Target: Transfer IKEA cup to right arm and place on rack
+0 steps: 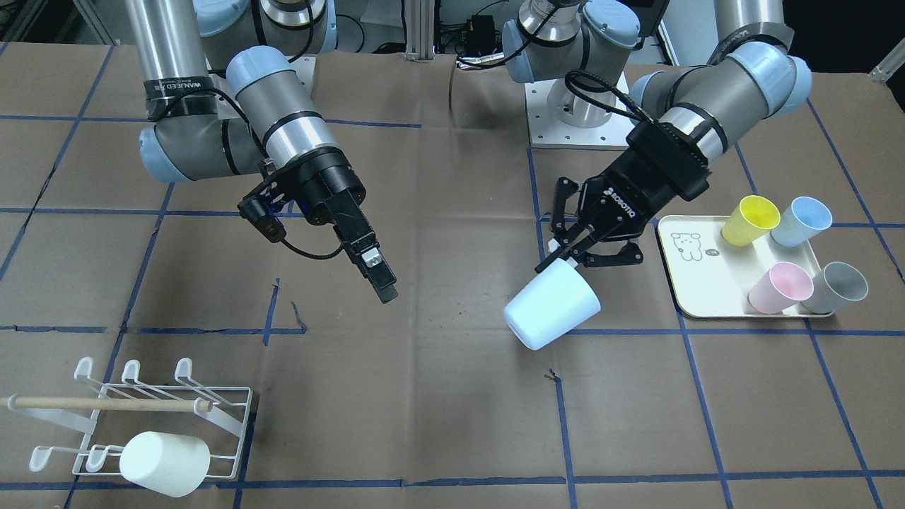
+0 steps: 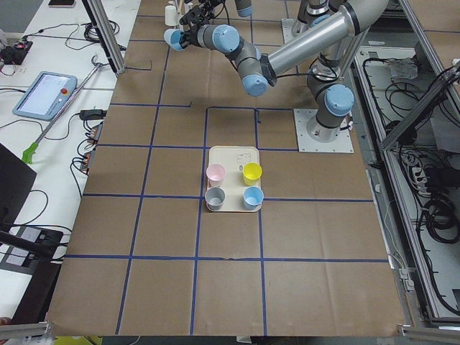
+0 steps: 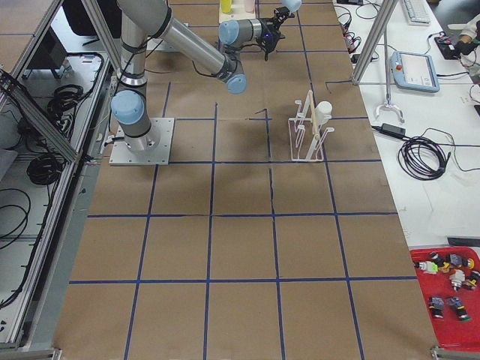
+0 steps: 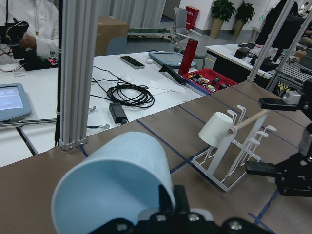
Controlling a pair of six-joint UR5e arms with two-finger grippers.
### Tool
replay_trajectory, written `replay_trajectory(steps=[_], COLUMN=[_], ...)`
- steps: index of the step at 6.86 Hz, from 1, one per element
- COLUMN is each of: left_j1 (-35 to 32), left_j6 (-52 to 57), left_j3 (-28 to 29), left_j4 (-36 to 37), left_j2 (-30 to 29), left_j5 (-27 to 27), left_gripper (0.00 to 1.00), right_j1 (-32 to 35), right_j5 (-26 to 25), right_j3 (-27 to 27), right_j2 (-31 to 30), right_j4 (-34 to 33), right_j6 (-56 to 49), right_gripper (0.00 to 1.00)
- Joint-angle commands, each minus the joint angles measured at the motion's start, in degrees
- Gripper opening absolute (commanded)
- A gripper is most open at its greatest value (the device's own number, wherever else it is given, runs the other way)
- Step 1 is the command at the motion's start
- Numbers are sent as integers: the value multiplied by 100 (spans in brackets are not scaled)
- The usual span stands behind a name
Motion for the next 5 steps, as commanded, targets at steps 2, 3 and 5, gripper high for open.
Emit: replay_trajectory(steps=[2, 3, 5], left_j1=[-516, -866, -1351], left_j6=[-1555, -1635, -1943], left_j3=[-368, -351, -315], left_j4=[1422, 1431, 1440], left_j2=[48, 4, -40], left_j5=[166, 646, 1247], left_gripper=[0, 0, 0], right_j1=[0, 0, 17], right_j5=[-3, -3, -3], right_j3=[-9, -18, -53], right_j2=[-18, -27, -45], right_j4=[24, 24, 50], right_j6=[11, 11, 11], right_gripper=[100, 100, 100])
